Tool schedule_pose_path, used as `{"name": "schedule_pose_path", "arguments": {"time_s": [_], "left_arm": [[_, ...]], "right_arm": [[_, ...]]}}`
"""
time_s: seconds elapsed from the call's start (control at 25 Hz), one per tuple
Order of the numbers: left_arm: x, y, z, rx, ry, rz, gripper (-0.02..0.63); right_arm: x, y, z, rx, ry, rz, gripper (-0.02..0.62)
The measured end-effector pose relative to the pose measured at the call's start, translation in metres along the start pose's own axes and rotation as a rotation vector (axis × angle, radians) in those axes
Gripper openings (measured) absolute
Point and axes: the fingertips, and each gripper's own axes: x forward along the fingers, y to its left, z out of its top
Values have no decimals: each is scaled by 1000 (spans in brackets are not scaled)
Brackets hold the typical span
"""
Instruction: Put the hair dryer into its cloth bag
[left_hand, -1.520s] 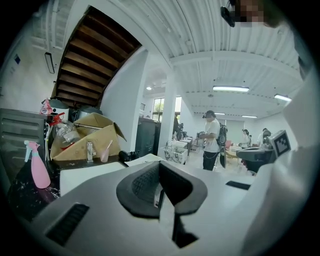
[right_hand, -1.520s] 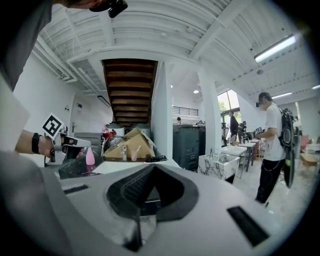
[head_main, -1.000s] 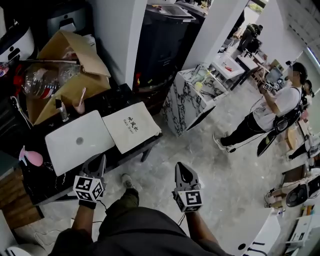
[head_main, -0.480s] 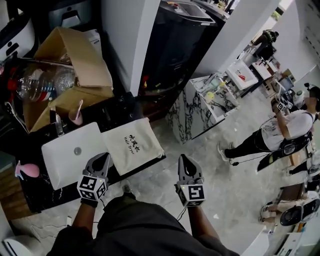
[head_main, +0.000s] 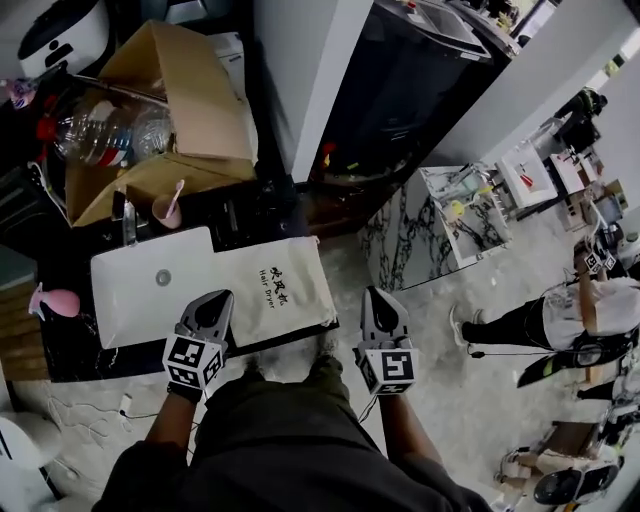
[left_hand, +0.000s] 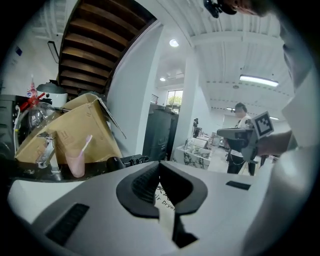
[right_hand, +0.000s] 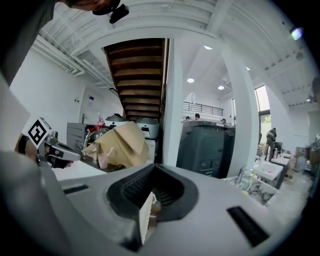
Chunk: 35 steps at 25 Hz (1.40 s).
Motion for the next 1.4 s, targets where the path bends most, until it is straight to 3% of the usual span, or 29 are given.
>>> {"name": "schedule_pose_path", "arguments": {"time_s": [0.16, 0.36, 0.52, 0.64, 0.92, 1.12, 1.28, 1.4], "left_arm": [[9, -5, 10, -25, -21, 141, 2], [14, -13, 12, -117, -54, 332, 3], [33, -30, 8, -145, -50, 411, 3], [54, -47, -1, -179, -14, 416, 36], [137, -99, -42, -192, 172, 309, 282], [192, -110, -79, -111, 337, 341, 347], [217, -108, -113, -35, 491, 397, 360], [222, -109, -138, -23, 607, 402, 364]], "right_arm": [[37, -26, 9, -22, -13, 126, 0], [75, -55, 25, -58, -41, 288, 0], [95, -79, 30, -81, -88, 370, 0], [103, -97, 26, -89, -92, 411, 0], [113, -133, 19, -64, -106, 417, 1], [114, -156, 8, -72, -94, 416, 1], [114, -190, 0, -76, -76, 378, 0], [115, -216, -5, -62, -64, 340, 0]]}}
